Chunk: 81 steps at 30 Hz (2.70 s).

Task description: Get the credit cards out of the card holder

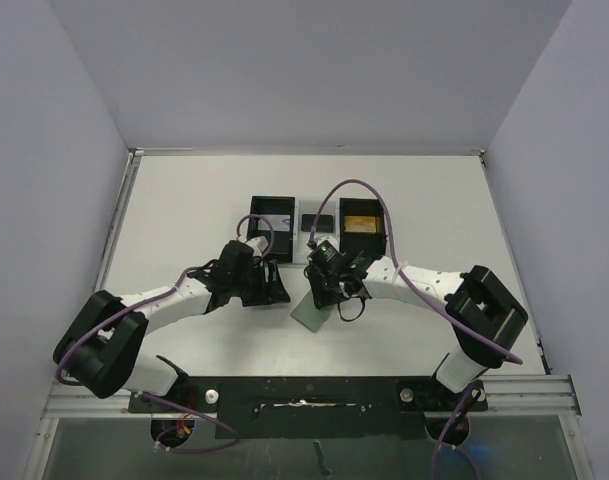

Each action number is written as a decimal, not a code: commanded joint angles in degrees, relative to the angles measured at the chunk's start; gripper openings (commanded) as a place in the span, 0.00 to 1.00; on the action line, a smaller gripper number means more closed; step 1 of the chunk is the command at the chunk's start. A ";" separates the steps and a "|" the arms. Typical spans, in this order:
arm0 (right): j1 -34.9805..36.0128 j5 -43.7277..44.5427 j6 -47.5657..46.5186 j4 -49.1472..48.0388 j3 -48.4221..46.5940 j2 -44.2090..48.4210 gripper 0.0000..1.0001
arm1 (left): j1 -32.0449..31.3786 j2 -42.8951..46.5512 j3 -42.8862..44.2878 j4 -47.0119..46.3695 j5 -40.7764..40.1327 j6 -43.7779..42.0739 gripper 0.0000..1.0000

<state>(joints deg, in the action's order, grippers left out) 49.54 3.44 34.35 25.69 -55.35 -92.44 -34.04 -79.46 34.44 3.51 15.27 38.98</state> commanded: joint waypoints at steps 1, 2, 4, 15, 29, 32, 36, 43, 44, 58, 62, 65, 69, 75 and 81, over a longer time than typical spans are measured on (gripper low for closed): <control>-0.11 6.44 8.20 6.04 -5.13 3.47 0.38 | -0.14 -3.01 2.98 -4.03 1.77 1.22 0.59; -0.04 6.98 10.23 6.79 -4.90 4.21 0.41 | -0.27 -3.49 4.64 -4.14 2.05 1.27 0.59; -0.10 7.18 14.55 6.61 -3.35 6.27 0.46 | -0.33 -4.12 5.40 -5.12 3.39 1.00 0.59; 0.03 3.10 30.57 -4.66 6.96 8.88 0.51 | -1.18 -10.42 6.68 -6.97 10.60 -3.23 0.58; -1.97 0.94 32.86 0.69 2.38 1.70 0.45 | -1.12 -15.05 12.03 -2.42 15.90 -4.22 0.45; -1.99 -1.22 28.09 4.14 -1.03 4.01 0.46 | -1.20 -14.72 13.93 -2.08 16.26 -1.98 0.45; -4.09 -2.82 29.14 1.01 4.16 6.54 0.46 | -1.38 -15.68 13.50 -4.06 14.66 -0.23 0.45; -3.00 -2.05 27.94 0.25 8.09 10.50 0.52 | -2.51 -14.71 9.71 -2.43 6.70 -0.51 0.45; -2.76 -1.11 27.22 1.71 6.95 10.48 0.52 | -2.83 -14.26 9.64 -2.04 6.67 -0.48 0.46; -1.18 1.03 24.47 -0.12 -1.47 1.08 0.40 | -5.42 -9.28 3.45 -2.82 2.45 0.48 0.31; 1.01 2.96 26.28 2.46 -3.65 -2.52 0.40 | -5.42 -8.84 3.45 -4.42 4.26 0.29 0.28; 2.05 6.62 27.73 5.77 -4.76 -4.44 0.41 | -5.40 -8.30 2.01 -5.15 4.44 0.74 0.26; 2.54 7.27 26.99 7.40 -6.93 -7.76 0.41 | -5.29 -8.08 1.00 -6.44 5.16 2.04 0.22; 6.35 11.64 27.36 15.33 -12.89 -13.45 0.41 | -5.22 -6.61 -1.55 -9.77 6.91 4.78 0.19; 8.02 13.58 27.07 16.68 -12.65 -13.33 0.26 | -4.59 -7.11 -0.28 -7.30 6.43 4.62 0.19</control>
<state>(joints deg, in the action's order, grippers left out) 55.86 16.82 60.45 41.21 -69.25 -103.94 -38.89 -87.20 33.26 -3.73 21.10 43.42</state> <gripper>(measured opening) 0.313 0.193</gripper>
